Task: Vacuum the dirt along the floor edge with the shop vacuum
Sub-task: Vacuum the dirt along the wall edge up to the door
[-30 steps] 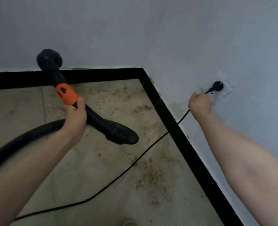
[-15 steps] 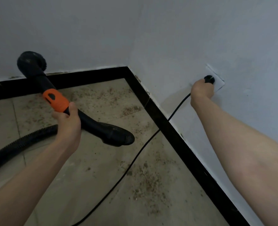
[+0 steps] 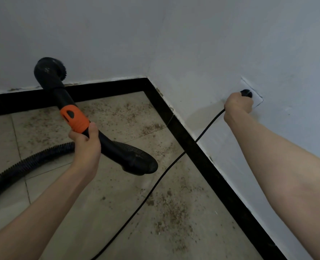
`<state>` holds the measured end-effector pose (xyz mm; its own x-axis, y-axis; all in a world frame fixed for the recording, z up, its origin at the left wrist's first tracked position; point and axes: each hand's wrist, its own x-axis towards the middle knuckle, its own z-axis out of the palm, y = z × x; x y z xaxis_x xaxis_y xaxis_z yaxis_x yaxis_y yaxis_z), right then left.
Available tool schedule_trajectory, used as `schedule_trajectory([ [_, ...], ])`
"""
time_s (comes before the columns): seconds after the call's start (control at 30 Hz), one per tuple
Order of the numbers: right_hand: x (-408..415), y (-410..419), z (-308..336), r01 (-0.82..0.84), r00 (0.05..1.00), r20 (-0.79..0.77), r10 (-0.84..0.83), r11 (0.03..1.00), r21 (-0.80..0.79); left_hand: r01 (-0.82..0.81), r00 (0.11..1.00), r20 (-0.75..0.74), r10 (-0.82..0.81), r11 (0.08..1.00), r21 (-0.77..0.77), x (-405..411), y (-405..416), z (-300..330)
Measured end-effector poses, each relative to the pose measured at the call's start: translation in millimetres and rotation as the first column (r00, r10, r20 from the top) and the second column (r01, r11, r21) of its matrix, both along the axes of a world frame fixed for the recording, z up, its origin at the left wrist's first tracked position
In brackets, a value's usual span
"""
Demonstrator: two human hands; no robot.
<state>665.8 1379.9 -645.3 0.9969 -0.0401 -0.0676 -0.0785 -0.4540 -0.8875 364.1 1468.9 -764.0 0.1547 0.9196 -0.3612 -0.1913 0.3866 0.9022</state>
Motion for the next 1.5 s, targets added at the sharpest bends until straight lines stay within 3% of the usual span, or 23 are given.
schedule_trajectory([
  [0.23, -7.3, -10.4, 4.8, -0.079, 0.997, -0.018, 0.077, 0.99, -0.117, 0.031, 1.0, -0.005, -0.031, 0.999, 0.021, -8.5, -0.4, 2.4],
  [0.37, -40.5, -9.1, 6.0, -0.028, 0.993, 0.101, 0.06, 0.955, -0.296, 0.051, 0.999, -0.016, -0.051, 0.998, 0.04, -14.3, -2.1, 9.8],
  [0.47, -94.4, 5.3, -5.8, -0.174, 0.927, 0.239, 0.29, 0.895, -0.411, 0.047, 0.999, -0.018, -0.047, 0.998, 0.033, -31.4, 2.1, 11.1],
  [0.53, -135.6, 18.4, -24.5, -0.346, 0.842, 0.243, 0.482, 0.828, -0.442, 0.051, 0.998, -0.025, -0.05, 0.998, 0.031, -50.4, 6.9, 8.4],
  [0.63, -208.4, 38.3, -59.2, -0.703, 0.576, 0.104, 0.811, 0.557, -0.442, 0.021, 0.999, -0.043, -0.02, 1.0, 0.023, -86.1, 8.6, 7.6],
  [0.73, -288.2, 47.4, -85.4, -0.938, 0.145, -0.155, 0.977, 0.086, -0.335, -0.057, 0.998, -0.037, 0.058, 0.998, 0.012, -126.6, 8.6, 4.2],
  [0.8, -330.8, 50.4, -95.9, -0.959, -0.06, -0.241, 0.969, -0.122, -0.254, -0.09, 0.995, -0.049, 0.09, 0.996, -0.005, -159.2, 7.5, 1.5],
  [0.9, -375.6, 54.9, -109.6, -0.948, -0.219, -0.246, 0.944, -0.265, -0.174, -0.155, 0.985, -0.086, 0.152, 0.988, -0.025, -209.4, 0.9, -6.4],
  [1.07, -423.6, 59.8, -137.1, -0.712, -0.502, -0.342, 0.795, -0.604, -0.358, -0.298, 0.953, -0.099, 0.287, 0.948, -0.114, -266.1, -13.1, -22.4],
  [1.13, -438.4, 63.6, -148.0, -0.639, -0.528, -0.358, 0.77, -0.638, -0.429, -0.353, 0.935, -0.084, 0.343, 0.921, -0.165, -284.8, -13.6, -29.6],
  [1.3, -462.0, 65.1, -165.7, -0.523, -0.555, -0.299, 0.776, -0.605, -0.6, -0.405, 0.91, -0.047, 0.412, 0.856, -0.321, -316.9, -27.2, -53.8],
  [1.43, -456.1, 59.5, -171.6, -0.64, -0.544, -0.281, 0.791, -0.607, -0.47, -0.254, 0.936, -0.271, 0.223, 0.963, -0.085, -332.5, -41.7, -60.7],
  [1.5, -453.1, 62.8, -163.5, -0.699, -0.537, -0.268, 0.8, -0.6, -0.39, -0.265, 0.908, -0.321, 0.268, 0.963, 0.053, -334.0, -38.7, -62.0],
])
